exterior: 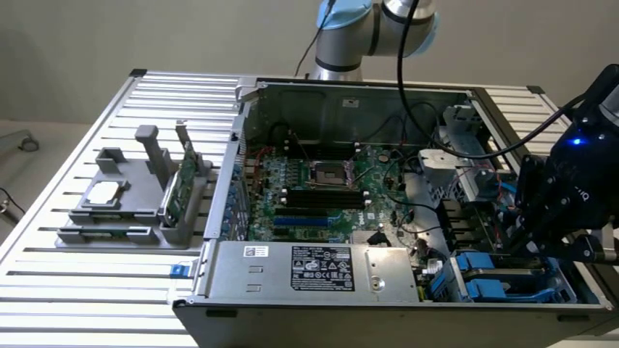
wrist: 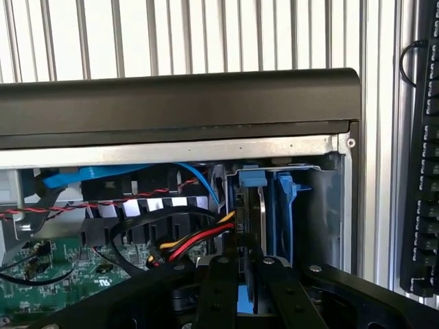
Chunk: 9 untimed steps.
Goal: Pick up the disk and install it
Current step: 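Insert the first disk wire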
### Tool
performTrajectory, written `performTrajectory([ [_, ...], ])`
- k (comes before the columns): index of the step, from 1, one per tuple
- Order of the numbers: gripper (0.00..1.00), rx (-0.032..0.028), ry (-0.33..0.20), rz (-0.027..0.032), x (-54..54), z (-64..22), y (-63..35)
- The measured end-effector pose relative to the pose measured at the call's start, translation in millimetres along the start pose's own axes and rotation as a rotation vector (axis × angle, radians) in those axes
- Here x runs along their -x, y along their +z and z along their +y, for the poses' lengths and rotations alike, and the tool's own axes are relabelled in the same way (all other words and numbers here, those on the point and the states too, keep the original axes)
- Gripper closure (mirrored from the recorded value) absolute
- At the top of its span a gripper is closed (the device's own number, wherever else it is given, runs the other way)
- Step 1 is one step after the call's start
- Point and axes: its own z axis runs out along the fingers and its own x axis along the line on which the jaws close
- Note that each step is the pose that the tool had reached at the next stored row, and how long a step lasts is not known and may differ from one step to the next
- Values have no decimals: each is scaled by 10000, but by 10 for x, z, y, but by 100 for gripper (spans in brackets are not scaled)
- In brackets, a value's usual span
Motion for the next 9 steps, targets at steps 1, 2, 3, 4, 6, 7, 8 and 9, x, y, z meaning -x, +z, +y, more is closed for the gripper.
performTrajectory([
  [1, 84, 1, 1, -10, 0, 0, 0],
  [2, 84, 1, 0, -19, 0, 0, 0],
  [3, 84, 2, 1, -30, 0, 0, 1],
  [4, 84, 2, 1, -42, -1, 0, 1],
  [6, 84, 4, 1, -61, 0, 0, 0],
  [7, 84, 4, 1, -71, -1, 1, 0],
  [8, 84, 5, 1, -79, -1, 1, 0],
  [9, 84, 5, 1, -87, -1, 1, 0],
])
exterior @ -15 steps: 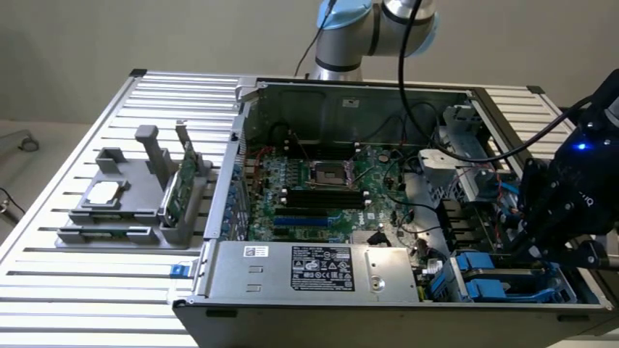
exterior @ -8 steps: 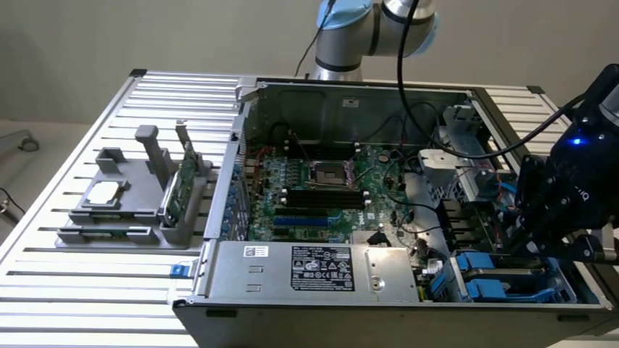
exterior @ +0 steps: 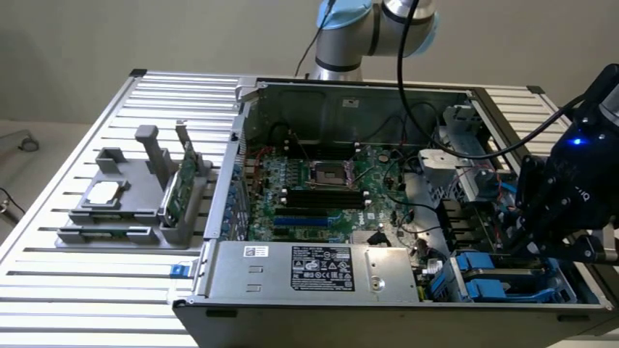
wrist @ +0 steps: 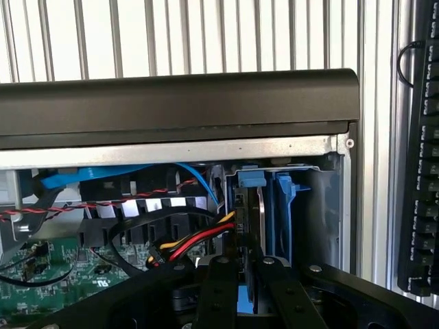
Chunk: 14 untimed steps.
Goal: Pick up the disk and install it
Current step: 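Insert the first disk wire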
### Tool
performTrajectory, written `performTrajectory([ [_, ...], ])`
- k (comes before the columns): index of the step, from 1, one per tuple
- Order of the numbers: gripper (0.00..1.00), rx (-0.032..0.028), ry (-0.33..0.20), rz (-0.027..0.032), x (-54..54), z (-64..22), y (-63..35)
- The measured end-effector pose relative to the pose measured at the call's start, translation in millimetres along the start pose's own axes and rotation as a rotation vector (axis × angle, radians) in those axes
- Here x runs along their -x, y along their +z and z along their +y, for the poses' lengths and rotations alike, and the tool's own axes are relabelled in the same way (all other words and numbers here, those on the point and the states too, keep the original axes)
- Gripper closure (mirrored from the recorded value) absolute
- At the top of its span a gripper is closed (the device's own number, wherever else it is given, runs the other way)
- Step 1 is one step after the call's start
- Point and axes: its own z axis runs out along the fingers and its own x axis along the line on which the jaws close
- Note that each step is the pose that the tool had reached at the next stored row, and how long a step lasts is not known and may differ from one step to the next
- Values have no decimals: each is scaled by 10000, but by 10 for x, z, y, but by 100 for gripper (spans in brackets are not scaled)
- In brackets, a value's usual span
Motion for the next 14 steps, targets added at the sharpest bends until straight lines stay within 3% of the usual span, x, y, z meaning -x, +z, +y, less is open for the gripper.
performTrajectory([
  [14, 84, 4, 1, -54, 0, 6, 4],
])
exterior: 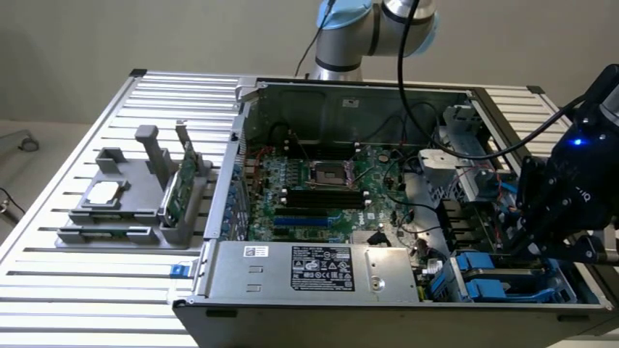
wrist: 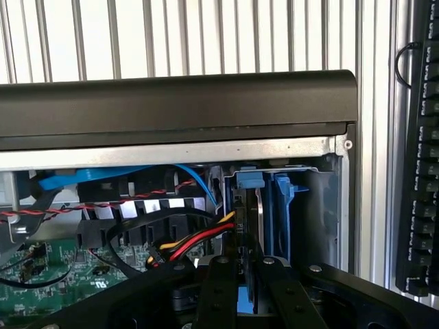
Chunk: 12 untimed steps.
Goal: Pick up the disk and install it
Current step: 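Insert the first disk wire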
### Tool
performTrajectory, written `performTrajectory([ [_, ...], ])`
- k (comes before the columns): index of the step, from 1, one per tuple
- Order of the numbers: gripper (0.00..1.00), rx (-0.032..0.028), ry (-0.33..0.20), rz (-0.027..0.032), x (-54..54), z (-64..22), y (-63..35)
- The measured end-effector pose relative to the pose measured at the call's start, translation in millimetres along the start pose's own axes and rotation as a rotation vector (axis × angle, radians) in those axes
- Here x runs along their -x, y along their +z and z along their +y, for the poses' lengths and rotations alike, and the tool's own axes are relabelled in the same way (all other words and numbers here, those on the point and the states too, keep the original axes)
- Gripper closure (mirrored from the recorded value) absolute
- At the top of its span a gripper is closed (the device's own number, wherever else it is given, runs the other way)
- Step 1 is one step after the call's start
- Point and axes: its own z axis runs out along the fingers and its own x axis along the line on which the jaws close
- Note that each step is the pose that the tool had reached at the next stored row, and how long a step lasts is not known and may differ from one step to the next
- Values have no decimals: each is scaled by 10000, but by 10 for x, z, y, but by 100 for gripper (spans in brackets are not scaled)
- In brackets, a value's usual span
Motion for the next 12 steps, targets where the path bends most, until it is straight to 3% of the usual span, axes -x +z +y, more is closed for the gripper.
performTrajectory([
  [12, 84, 11, -189, -64, -1, 1, -1],
])
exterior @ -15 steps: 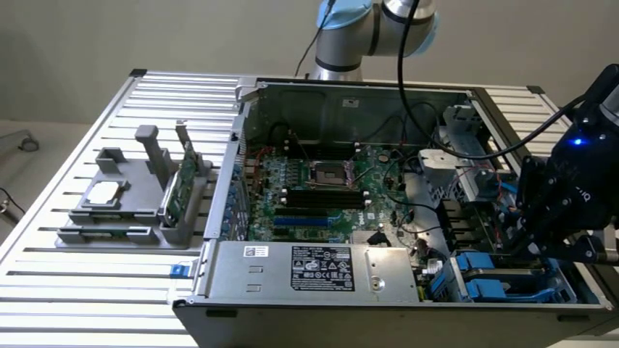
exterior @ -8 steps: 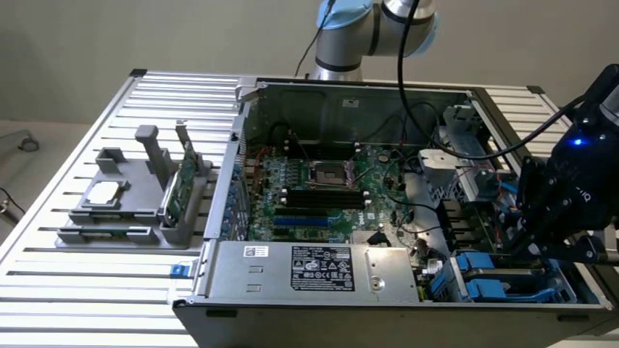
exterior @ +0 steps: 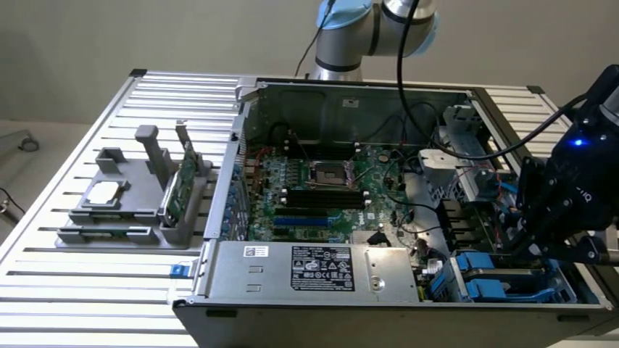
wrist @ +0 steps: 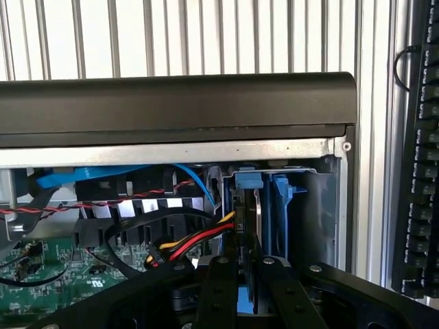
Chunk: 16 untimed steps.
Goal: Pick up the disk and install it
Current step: 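Insert the first disk wire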
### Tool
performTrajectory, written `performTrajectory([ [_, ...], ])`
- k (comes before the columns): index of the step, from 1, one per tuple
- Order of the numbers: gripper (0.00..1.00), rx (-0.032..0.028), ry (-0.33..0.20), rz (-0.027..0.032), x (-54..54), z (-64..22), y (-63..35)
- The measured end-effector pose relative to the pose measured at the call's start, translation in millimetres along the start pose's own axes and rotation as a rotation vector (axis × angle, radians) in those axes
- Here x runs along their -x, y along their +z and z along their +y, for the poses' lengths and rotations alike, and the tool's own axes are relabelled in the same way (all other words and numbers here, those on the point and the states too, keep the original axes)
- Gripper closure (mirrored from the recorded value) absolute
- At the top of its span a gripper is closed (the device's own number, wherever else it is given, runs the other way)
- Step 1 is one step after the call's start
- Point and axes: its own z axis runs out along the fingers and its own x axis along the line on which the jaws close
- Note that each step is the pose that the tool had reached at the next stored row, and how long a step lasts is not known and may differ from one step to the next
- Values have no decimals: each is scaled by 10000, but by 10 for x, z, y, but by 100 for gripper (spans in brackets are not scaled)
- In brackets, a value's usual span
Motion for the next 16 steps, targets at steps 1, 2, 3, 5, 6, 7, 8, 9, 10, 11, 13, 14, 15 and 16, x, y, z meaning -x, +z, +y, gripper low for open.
performTrajectory([
  [1, 84, 2, -29, -2, 0, 0, 0],
  [2, 84, 2, -49, -3, 0, 0, 0],
  [3, 84, 3, -64, -3, 0, 0, 0],
  [5, 84, 4, -82, -4, 0, -1, 0],
  [6, 84, 5, -92, -5, 0, -2, 0],
  [7, 84, 6, -104, -4, 0, -1, 0],
  [8, 84, 7, -117, -4, 0, -1, 0],
  [9, 84, 9, -134, -5, 0, -1, 0],
  [10, 84, 10, -154, -5, 0, -1, 0],
  [11, 84, 12, -175, -5, 0, -1, 0],
  [13, 84, 15, -221, -5, 0, -2, 0],
  [14, 84, 16, -245, -5, 0, -1, 0],
  [15, 84, 17, -265, -5, 0, -2, 1],
  [16, 84, 18, -279, -5, -1, -2, 1],
])
